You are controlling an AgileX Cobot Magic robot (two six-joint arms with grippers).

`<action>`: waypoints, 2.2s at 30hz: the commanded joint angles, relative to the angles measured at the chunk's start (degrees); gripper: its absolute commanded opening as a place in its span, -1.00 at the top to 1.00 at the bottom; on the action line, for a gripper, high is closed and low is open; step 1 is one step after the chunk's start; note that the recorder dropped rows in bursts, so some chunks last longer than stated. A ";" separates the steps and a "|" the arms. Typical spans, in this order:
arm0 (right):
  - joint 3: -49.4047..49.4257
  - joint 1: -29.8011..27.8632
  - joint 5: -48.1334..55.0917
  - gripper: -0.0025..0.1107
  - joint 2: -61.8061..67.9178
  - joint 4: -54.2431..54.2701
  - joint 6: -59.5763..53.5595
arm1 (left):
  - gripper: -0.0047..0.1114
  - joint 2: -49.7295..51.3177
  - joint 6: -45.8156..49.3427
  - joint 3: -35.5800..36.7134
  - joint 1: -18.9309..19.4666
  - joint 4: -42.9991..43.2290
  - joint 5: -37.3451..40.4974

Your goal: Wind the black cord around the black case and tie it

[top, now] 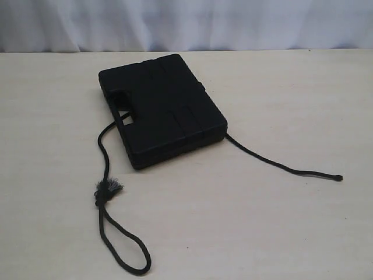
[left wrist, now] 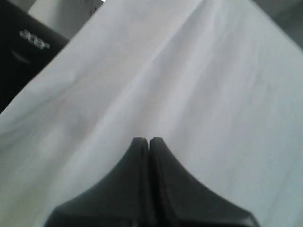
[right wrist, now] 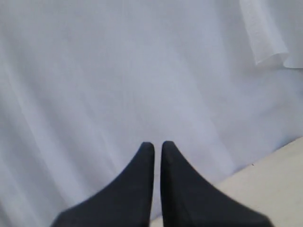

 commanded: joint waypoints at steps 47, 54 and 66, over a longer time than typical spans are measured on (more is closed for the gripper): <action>-74.47 23.75 59.02 0.86 95.05 -48.97 7.27 | -0.15 111.73 13.72 -73.45 -5.04 5.20 61.32; -74.35 23.75 58.18 0.86 95.05 -47.25 7.27 | -0.15 117.49 8.41 -73.45 -5.04 4.97 50.38; -70.55 24.99 53.86 0.86 95.05 -46.74 5.32 | 0.45 121.73 8.46 -73.45 -5.23 -0.42 47.30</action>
